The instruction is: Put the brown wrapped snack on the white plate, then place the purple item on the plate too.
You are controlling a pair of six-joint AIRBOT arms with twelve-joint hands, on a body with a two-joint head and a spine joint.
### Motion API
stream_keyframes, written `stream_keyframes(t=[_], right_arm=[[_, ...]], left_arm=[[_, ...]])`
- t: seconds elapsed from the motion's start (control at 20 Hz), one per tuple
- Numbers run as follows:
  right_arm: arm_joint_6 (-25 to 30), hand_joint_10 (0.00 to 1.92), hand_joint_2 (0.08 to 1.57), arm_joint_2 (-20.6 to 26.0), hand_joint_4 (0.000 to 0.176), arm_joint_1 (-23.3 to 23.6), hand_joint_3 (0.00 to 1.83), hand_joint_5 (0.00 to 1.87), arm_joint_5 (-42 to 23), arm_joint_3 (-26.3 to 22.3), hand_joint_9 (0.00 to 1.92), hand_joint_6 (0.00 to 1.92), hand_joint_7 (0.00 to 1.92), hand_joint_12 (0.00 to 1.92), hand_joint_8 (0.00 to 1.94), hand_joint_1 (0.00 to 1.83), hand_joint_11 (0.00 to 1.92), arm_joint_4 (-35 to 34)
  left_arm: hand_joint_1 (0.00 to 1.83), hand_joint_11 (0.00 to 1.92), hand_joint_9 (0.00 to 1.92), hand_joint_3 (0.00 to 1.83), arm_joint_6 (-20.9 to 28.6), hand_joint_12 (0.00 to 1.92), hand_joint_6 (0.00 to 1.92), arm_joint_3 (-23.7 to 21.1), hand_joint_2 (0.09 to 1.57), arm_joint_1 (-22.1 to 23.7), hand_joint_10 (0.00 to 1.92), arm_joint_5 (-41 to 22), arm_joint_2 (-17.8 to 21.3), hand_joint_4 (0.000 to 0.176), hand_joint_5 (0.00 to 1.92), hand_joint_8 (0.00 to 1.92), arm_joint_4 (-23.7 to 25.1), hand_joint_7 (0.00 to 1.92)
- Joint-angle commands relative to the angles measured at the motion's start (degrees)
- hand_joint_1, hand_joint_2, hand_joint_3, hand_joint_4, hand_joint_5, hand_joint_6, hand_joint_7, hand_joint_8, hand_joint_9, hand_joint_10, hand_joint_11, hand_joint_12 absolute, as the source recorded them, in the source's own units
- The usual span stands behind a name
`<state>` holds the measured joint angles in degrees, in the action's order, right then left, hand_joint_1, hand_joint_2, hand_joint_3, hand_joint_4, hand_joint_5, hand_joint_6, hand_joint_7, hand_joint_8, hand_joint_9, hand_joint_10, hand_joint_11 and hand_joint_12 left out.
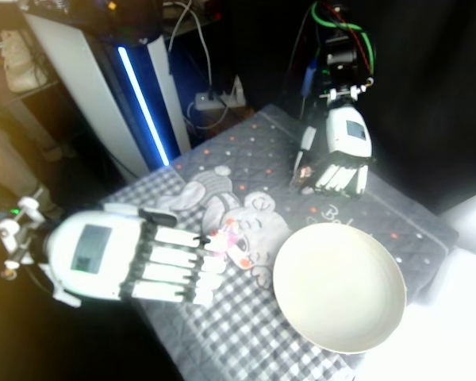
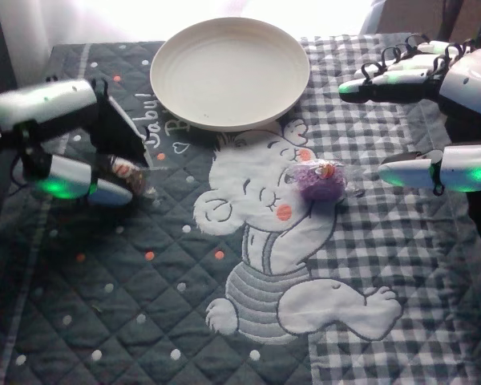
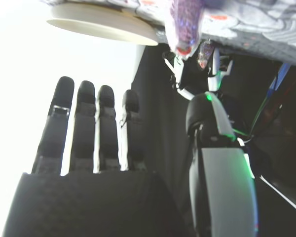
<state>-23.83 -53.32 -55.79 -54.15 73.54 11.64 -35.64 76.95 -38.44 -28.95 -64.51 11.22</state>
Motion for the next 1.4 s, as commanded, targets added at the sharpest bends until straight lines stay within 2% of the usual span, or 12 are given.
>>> stream_keyframes(t=[0.0, 0.1, 0.25, 0.35, 0.45, 0.5, 0.6, 0.65, 0.7, 0.8, 1.0, 1.35], right_arm=[[0.3, 0.01, 1.13, -0.1, 0.049, 1.0, 0.00, 0.41, -6.4, 0.2, 0.39, 0.01, 0.39, 0.64, 0.01, 0.57, 0.19, -2.2], [0.3, 0.00, 1.13, -0.3, 0.071, 1.0, 0.00, 0.40, -6.4, 0.2, 0.37, 0.00, 0.36, 0.63, 0.00, 0.58, 0.15, -2.2], [0.3, 0.00, 1.11, -0.5, 0.079, 1.0, 0.00, 0.40, -6.4, 0.3, 0.39, 0.00, 0.37, 0.81, 0.00, 0.50, 0.11, -2.2], [0.3, 0.00, 1.11, -1.0, 0.089, 1.0, 0.00, 0.41, -6.4, 0.7, 0.38, 0.00, 0.37, 0.97, 0.00, 0.50, 0.03, -2.2], [0.3, 0.00, 1.11, -1.3, 0.086, 1.0, 0.00, 0.40, -6.4, 1.0, 0.37, 0.00, 0.37, 0.95, 0.00, 0.53, 0.04, -2.1], [0.4, 0.00, 1.11, -1.4, 0.088, 1.0, 0.00, 0.40, -6.4, 1.1, 0.38, 0.00, 0.37, 0.91, 0.00, 0.57, 0.06, -1.8], [0.4, 0.00, 1.11, -1.5, 0.079, 1.0, 0.00, 0.42, -6.4, 1.1, 0.40, 0.00, 0.38, 0.85, 0.00, 0.60, 0.10, -1.5], [0.4, 0.00, 1.12, -1.5, 0.050, 1.0, 0.00, 0.42, -6.4, 1.1, 0.38, 0.00, 0.37, 0.77, 0.00, 0.59, 0.12, -1.5], [0.4, 0.00, 1.12, -1.5, 0.035, 1.0, 0.00, 0.41, -6.4, 1.2, 0.38, 0.00, 0.37, 0.75, 0.00, 0.59, 0.13, -1.5], [0.4, 0.00, 1.12, -1.8, 0.015, 1.0, 0.00, 0.42, -6.4, 1.3, 0.39, 0.00, 0.37, 0.68, 0.00, 0.64, 0.16, -1.5], [0.7, 0.01, 1.10, -1.9, 0.064, 1.0, 0.00, 0.42, -6.4, 1.3, 0.41, 0.00, 0.39, 0.77, 0.01, 0.61, 0.16, -1.2], [2.6, 0.00, 1.12, -1.9, 0.068, 1.8, 0.00, 0.46, -7.5, 0.2, 0.45, 0.00, 0.46, 0.99, 0.00, 0.57, 0.02, 1.5]], left_arm=[[1.26, 0.21, 0.74, 0.00, 0.3, 1.91, 0.41, 0.6, 1.08, 2.2, 1.74, -7.4, 0.2, 0.000, 1.17, 1.26, -0.6, 0.96], [1.28, 0.44, 0.90, 0.00, 0.2, 1.76, 0.31, 2.5, 1.06, 6.0, 1.39, -7.2, -1.0, 0.000, 1.22, 1.10, 0.4, 1.07], [1.28, 0.59, 0.88, 0.00, 0.2, 1.84, 0.09, 8.1, 1.07, 10.5, 1.44, -5.1, -5.8, 0.000, 1.32, 1.16, -0.3, 1.02], [1.16, 0.64, 0.93, 0.00, 0.2, 1.91, 0.47, 12.9, 1.01, 12.2, 1.71, -1.9, -10.0, 0.000, 1.26, 1.12, -1.6, 1.00], [1.14, 0.60, 0.91, 0.00, 1.2, 1.88, 0.71, 17.3, 1.05, 13.2, 1.45, 1.8, -13.7, 0.000, 1.13, 0.90, -1.8, 1.03], [1.08, 0.50, 0.80, 0.00, 2.0, 1.88, 0.90, 19.1, 1.09, 13.6, 1.41, 3.6, -15.0, 0.028, 1.02, 0.88, -1.1, 0.92], [0.98, 0.44, 0.68, 0.00, 2.1, 1.76, 1.13, 21.1, 1.15, 14.5, 1.31, 5.6, -16.6, 0.162, 0.88, 0.91, -0.6, 0.71], [0.90, 0.39, 0.53, 0.00, 2.1, 1.74, 0.57, 21.6, 1.06, 14.9, 1.36, 6.1, -17.2, 0.044, 0.66, 0.97, -0.3, 0.52], [0.84, 0.36, 0.48, 0.00, 2.1, 1.69, 0.26, 21.8, 1.04, 15.2, 1.30, 6.3, -17.5, 0.026, 0.64, 0.89, -0.1, 0.47], [0.76, 0.22, 0.46, 0.00, 2.1, 1.57, 0.03, 22.2, 1.02, 15.8, 0.98, 6.8, -18.1, 0.056, 0.56, 0.39, 1.3, 0.56], [0.68, 0.03, 0.61, 0.00, 2.1, 1.34, 0.00, 19.8, 1.00, 15.1, 0.08, 4.6, -16.5, 0.110, 0.37, 0.00, 2.0, 0.54], [0.78, 0.00, 0.59, 0.00, 2.1, 1.18, 0.01, 2.9, 0.99, 4.7, 0.01, -8.0, -1.0, 0.048, 0.50, 0.00, -0.8, 0.57]])
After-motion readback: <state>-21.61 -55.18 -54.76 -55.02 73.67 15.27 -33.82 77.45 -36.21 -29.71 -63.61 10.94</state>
